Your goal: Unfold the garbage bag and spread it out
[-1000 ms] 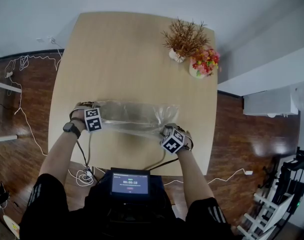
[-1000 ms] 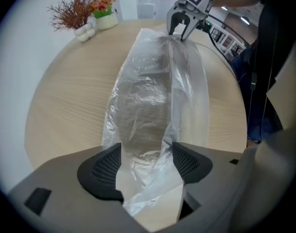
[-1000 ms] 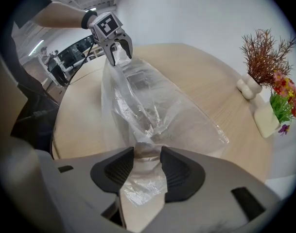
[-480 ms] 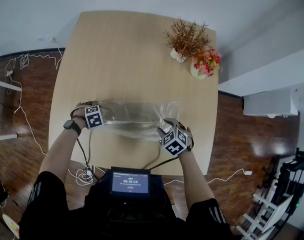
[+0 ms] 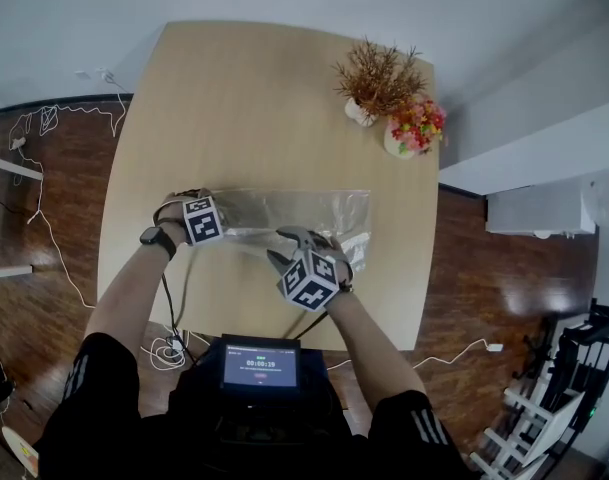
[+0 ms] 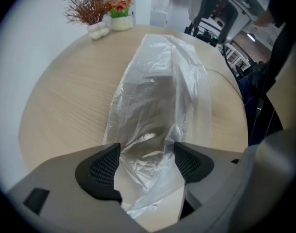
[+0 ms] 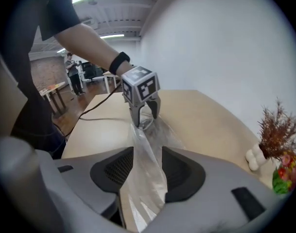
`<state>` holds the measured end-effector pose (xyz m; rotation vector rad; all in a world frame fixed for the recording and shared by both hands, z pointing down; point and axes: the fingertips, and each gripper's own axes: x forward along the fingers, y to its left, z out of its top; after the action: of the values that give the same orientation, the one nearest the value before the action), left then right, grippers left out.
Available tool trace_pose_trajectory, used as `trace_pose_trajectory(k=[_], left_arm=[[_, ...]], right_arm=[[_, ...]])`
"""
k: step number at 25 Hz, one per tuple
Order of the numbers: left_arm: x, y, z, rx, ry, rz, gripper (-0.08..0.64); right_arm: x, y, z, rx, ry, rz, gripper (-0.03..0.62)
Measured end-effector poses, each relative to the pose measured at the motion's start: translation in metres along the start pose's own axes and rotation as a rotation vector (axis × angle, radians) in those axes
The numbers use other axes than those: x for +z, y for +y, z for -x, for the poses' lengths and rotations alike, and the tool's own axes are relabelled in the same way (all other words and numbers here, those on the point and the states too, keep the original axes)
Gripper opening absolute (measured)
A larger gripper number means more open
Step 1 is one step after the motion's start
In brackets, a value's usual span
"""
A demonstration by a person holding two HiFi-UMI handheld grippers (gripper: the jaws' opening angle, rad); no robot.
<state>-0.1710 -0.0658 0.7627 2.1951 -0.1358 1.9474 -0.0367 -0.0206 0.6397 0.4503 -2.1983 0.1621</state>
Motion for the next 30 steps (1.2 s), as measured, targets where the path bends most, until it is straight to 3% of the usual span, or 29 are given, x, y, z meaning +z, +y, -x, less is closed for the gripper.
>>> trace_pose_trajectory(k=[8,11,21,26,30], left_arm=[[0.023,0.01,0.0,0.022,-0.027,-0.001,0.362],[0.028,0.01,0.002,0.015,-0.04,0.006,0.362],[0.033,0.021,0.016,0.034,-0.06,0.015,0.362],[0.038,0.032,0.025,0.075,-0.068,0.017,0.36],[0.038,0.054,0.021,0.156,-0.035,0.0,0.36]], right_arm=[[0.008,0.038,-0.067,0.121,0.065,0.071,0.21],[0.002,0.038,-0.084,0.112,0.1,0.097,0.193],[-0.005,0.047,-0.1,0.106,0.152,0.158,0.024],[-0.001,0.055,-0.096,0.098,0.147,0.202,0.017],[-0.004,0.054,-0.095,0.105,0.16,0.193,0.017]])
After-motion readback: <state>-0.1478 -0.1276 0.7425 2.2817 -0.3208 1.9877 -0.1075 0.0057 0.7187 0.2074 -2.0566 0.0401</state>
